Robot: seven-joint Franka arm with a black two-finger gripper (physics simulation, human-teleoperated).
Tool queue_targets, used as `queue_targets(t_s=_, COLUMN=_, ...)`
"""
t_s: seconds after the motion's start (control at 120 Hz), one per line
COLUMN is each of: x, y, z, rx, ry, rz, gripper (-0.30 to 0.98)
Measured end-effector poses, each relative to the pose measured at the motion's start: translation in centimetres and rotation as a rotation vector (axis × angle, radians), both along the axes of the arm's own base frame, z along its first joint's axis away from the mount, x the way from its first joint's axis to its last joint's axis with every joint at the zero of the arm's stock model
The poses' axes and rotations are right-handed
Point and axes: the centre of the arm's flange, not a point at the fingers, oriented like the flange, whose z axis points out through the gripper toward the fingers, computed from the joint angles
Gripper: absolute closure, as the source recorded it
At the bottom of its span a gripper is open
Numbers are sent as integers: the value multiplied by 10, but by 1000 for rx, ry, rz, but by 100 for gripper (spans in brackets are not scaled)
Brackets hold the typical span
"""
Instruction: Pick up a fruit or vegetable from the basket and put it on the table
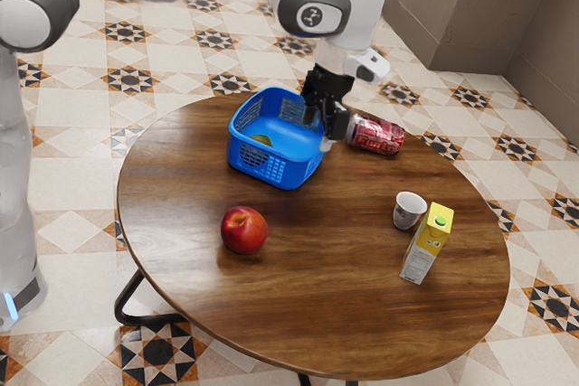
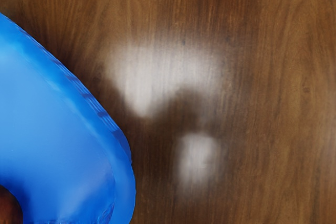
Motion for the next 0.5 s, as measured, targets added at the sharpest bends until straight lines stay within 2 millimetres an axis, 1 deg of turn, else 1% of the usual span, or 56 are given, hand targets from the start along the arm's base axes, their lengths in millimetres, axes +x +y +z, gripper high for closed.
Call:
queue_targets(t_s=0.067, x=-2, y=41, z=-1, rx=0, ry=1, rz=75, gripper=0)
queue_targets(t_s=0.133, x=-6, y=74, z=-1, rx=-3, ry=2, rz=136, gripper=0)
queue_targets(t_s=0.2, x=-10, y=99, z=0, rx=0, ry=0, rz=186, gripper=0)
queue_targets(t_s=0.25, x=-12, y=110, z=0, rx=2, ry=0, rz=206, gripper=0)
queue_targets(t_s=0.308, x=-13, y=113, z=-1, rx=-2, ry=0, rz=210, gripper=0)
queue_targets(t_s=0.375, x=-11, y=106, z=1, rx=-2, ry=-2, rz=198, gripper=0)
queue_targets(t_s=0.433, x=-9, y=92, z=1, rx=-1, ry=-3, rz=174, gripper=0)
queue_targets(t_s=0.5, x=-5, y=68, z=1, rx=-1, ry=-3, rz=131, gripper=0)
